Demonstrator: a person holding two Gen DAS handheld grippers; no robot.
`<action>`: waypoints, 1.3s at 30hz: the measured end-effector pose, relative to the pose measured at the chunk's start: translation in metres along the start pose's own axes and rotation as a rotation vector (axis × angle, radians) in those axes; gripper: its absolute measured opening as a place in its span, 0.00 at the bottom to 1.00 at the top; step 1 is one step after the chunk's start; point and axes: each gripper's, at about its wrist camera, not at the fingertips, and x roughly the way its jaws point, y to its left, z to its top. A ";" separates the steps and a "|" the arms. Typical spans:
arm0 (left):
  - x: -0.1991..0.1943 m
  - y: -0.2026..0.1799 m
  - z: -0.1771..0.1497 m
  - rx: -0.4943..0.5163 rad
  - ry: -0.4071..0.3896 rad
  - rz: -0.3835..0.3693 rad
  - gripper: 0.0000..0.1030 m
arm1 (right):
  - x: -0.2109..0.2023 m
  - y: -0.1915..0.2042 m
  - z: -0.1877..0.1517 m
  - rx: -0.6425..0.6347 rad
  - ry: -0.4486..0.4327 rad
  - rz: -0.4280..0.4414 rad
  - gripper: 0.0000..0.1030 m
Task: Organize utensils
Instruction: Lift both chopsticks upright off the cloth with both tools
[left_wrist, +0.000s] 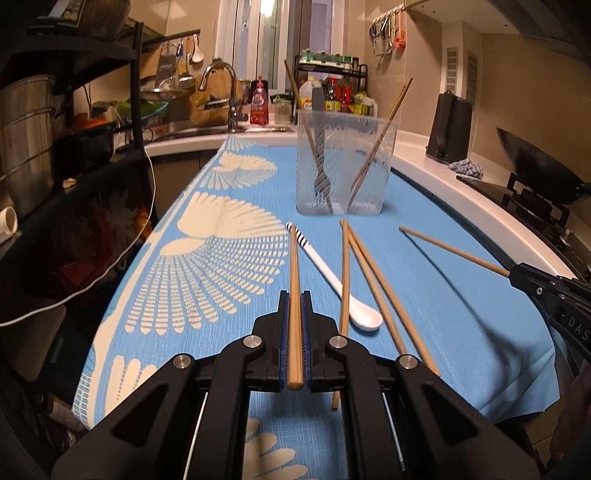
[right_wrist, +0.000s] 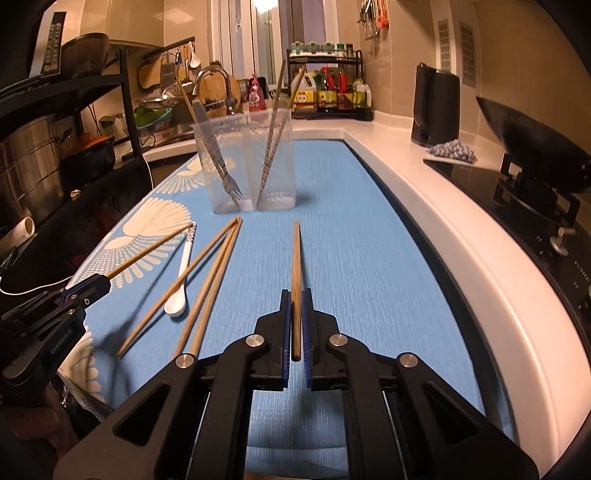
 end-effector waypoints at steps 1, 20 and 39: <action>-0.002 -0.001 0.002 0.005 -0.011 -0.001 0.06 | -0.003 0.001 0.002 -0.004 -0.008 0.000 0.05; -0.025 0.003 0.028 0.016 -0.119 -0.006 0.06 | -0.035 -0.004 0.049 -0.022 -0.134 0.011 0.05; -0.022 0.022 0.128 -0.032 -0.117 -0.113 0.06 | -0.040 0.007 0.119 -0.055 -0.187 0.061 0.05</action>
